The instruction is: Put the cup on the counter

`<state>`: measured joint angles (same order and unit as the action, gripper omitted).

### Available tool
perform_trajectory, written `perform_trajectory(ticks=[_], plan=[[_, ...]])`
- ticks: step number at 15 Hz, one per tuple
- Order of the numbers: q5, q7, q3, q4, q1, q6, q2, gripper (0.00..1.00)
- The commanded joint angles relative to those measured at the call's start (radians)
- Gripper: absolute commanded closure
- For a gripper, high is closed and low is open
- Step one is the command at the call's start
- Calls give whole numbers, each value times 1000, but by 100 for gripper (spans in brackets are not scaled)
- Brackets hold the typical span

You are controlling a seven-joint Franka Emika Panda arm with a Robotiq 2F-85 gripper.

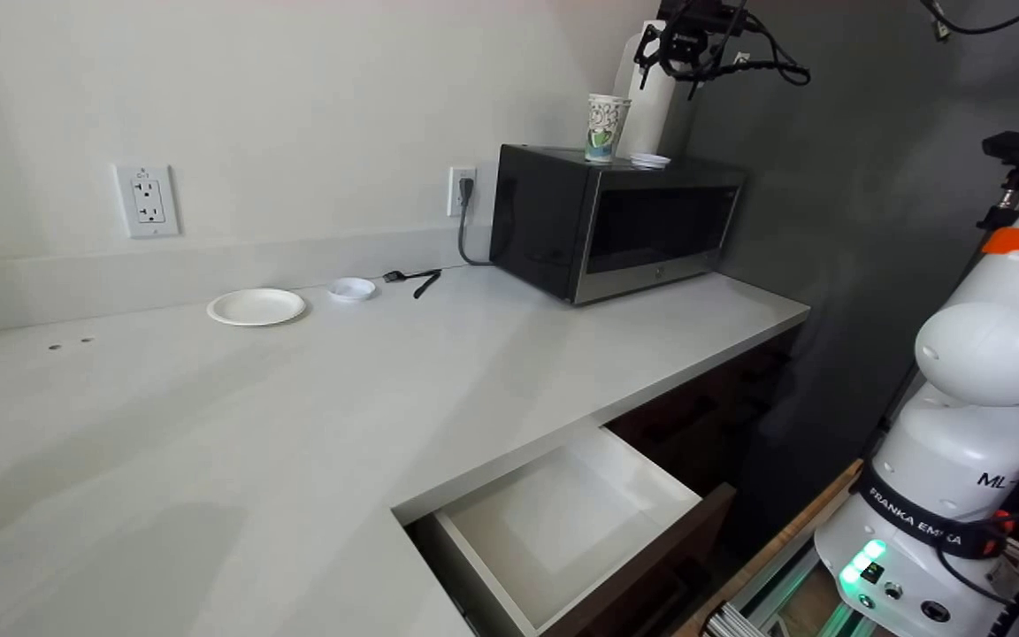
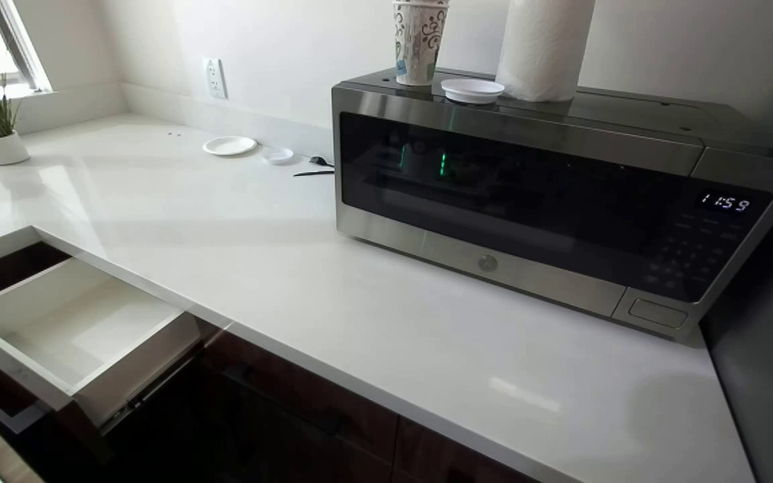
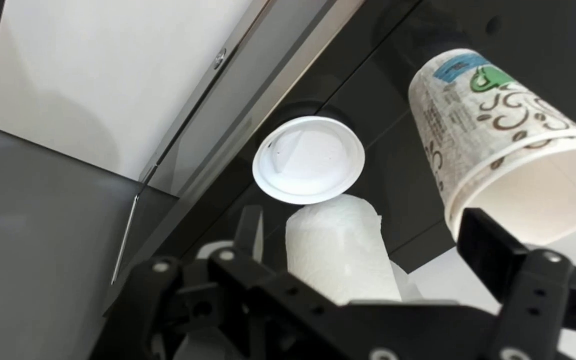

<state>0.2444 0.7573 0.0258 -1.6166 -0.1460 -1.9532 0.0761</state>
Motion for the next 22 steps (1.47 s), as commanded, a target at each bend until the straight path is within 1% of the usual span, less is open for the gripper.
perform_trajectory(ticks=[1,4,8,13,16,17,18,19,20,22], plan=[[-125,-69,29,3,18,-8,-25,0],[-185,-102,31,21,21,-12,-47,0],[-204,-113,29,55,27,-14,-64,0],[-169,-15,28,117,37,-47,-133,0],[-138,34,32,152,47,-27,-173,1],[-132,43,35,161,49,-14,-185,25],[-125,54,37,167,52,-10,-192,26],[-123,57,40,170,55,-5,-197,29],[-123,62,42,172,57,0,-200,39],[-116,64,47,175,62,8,-201,54]])
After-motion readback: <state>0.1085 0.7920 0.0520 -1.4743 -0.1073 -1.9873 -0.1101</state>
